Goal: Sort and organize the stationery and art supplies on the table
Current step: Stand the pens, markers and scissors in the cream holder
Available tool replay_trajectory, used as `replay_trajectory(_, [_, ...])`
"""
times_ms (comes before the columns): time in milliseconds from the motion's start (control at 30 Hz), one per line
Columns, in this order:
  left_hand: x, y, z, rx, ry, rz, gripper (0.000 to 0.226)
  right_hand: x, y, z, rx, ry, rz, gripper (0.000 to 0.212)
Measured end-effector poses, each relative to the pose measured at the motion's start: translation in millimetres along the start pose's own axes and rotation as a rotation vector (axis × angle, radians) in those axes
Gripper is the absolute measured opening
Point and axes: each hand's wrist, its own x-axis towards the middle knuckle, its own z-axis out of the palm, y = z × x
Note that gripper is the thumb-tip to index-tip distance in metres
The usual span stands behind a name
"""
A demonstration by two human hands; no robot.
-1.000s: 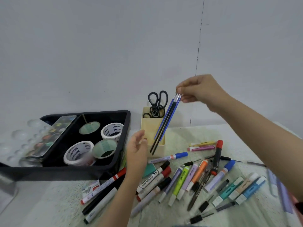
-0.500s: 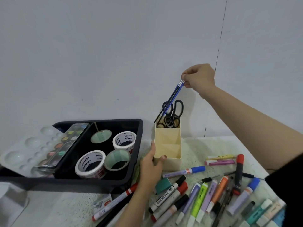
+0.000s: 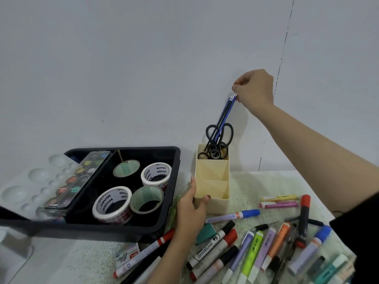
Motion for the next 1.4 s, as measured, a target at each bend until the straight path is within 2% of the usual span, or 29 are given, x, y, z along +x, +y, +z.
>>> replay_trajectory(300, [0, -1, 1, -0.011, 0.002, -0.011, 0.066, -8, -26, 25, -0.052, -0.008, -0.2, 0.016])
replay_trajectory(533, [1, -4, 1, -0.027, -0.003, -0.022, 0.066, -24, -26, 43, -0.178, -0.095, -0.318, 0.019])
replay_trajectory(767, [2, -7, 0, -0.038, 0.0, -0.019, 0.067, -7, -26, 28, -0.083, -0.026, -0.214, 0.017])
replay_trajectory(933, [-1, -4, 3, -0.019, 0.053, 0.038, 0.067, -9, -26, 21, -0.113, -0.048, -0.27, 0.016])
replay_trajectory(1233, [32, 52, 7, 0.054, 0.214, 0.256, 0.052, -31, -29, 28, -0.093, -0.172, -0.423, 0.015])
replay_trajectory(1400, [73, 92, 1, 0.046, 0.213, 0.208, 0.062, -36, -28, 31, -0.108, -0.213, -0.451, 0.015])
